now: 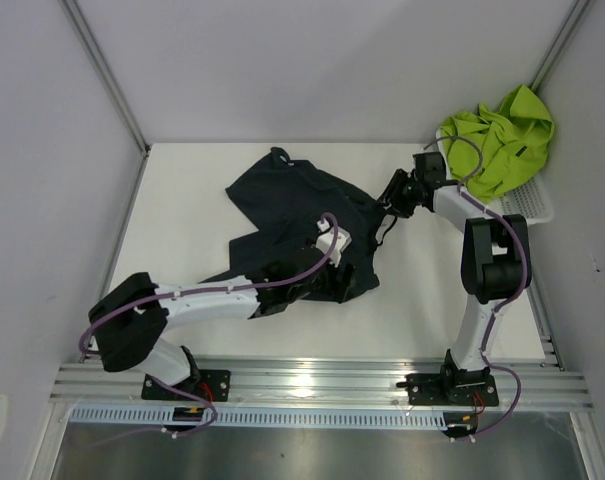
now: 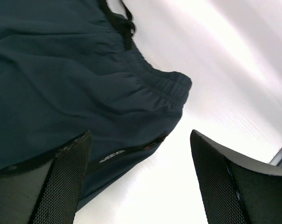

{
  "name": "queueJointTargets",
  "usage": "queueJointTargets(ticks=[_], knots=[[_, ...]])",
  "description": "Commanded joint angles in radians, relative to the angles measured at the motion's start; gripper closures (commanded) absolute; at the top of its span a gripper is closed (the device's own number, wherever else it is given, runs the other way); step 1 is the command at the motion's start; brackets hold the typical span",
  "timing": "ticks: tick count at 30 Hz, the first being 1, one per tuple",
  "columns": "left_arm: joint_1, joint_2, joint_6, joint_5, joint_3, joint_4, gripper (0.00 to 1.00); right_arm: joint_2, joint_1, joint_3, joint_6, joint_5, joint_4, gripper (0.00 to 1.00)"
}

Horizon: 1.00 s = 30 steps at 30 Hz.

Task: Fold and stack the shorts
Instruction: Flatten the shorts out

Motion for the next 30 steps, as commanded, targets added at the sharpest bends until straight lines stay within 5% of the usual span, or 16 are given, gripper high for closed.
queueJointTargets(ticks=[1, 6, 15, 30], knots=[[-0.01, 0.062, 0.047, 0.062, 0.097, 0.04, 0.12, 0.048, 0.005, 0.106, 0.01, 0.083, 0.02, 0.52], [-0.01, 0.142, 0.045, 0.079, 0.189, -0.016, 0.12, 0.117, 0.001, 0.171, -0.007, 0.103, -0.031, 0.52], [-0.008, 0.254, 0.026, 0.118, 0.284, -0.043, 0.13, 0.004, -0.012, 0.016, 0.005, 0.097, 0.041, 0.52], [-0.01, 0.365, -0.014, 0.151, 0.316, -0.062, 0.15, 0.079, -0.016, 0.008, 0.047, 0.027, 0.136, 0.53]])
